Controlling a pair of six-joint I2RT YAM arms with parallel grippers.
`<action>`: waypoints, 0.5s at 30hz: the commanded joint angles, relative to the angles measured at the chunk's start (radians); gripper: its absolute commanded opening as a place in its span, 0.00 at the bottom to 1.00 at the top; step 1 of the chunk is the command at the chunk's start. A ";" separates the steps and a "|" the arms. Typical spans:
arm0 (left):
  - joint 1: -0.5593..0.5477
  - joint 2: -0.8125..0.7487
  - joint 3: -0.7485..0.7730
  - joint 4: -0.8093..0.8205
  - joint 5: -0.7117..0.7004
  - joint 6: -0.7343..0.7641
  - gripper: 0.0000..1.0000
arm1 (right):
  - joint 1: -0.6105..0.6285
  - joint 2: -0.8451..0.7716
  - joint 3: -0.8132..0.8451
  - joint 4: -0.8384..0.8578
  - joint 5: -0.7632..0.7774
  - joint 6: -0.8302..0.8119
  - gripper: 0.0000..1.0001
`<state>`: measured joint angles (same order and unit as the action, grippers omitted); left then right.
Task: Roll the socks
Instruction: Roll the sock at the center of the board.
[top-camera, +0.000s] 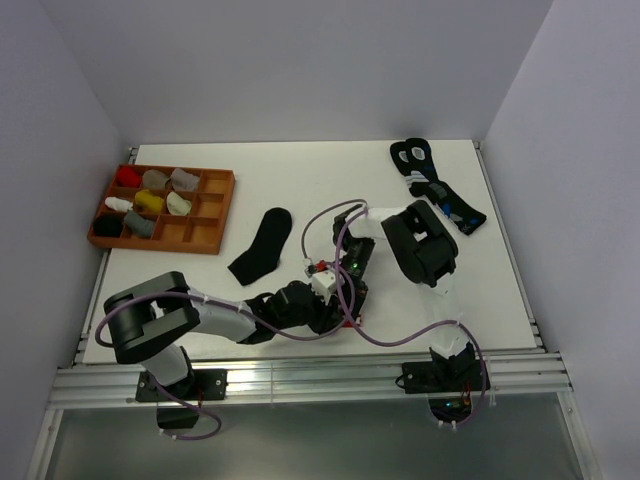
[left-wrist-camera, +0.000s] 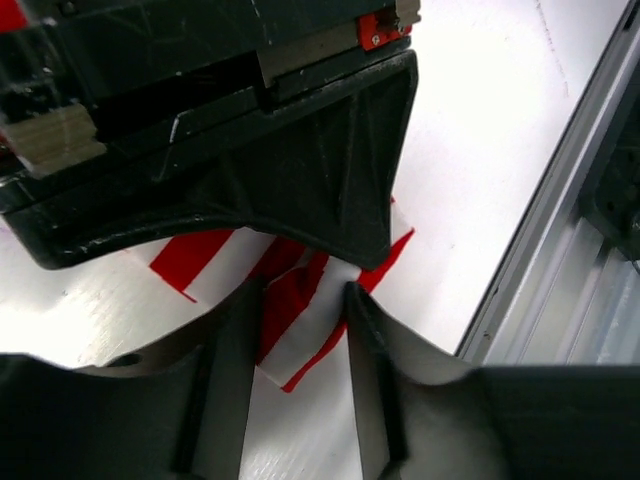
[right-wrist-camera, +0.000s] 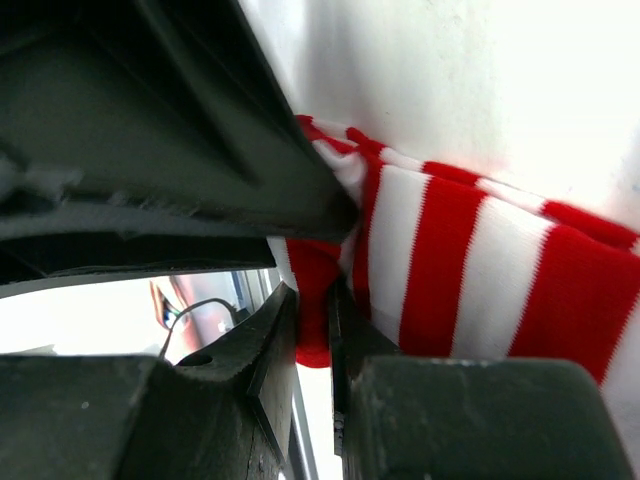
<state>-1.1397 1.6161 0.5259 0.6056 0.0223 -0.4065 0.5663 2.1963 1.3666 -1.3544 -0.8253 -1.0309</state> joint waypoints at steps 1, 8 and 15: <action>0.006 0.027 -0.003 0.039 0.056 -0.041 0.37 | -0.011 -0.006 -0.015 0.057 0.044 0.031 0.16; 0.006 0.070 0.046 -0.076 0.056 -0.110 0.08 | -0.013 -0.075 -0.076 0.217 0.089 0.137 0.23; 0.003 0.088 0.094 -0.248 -0.018 -0.253 0.00 | -0.019 -0.191 -0.150 0.377 0.163 0.275 0.41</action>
<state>-1.1362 1.6798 0.6205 0.5320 0.0525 -0.5774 0.5499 2.0644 1.2350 -1.2068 -0.7494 -0.8131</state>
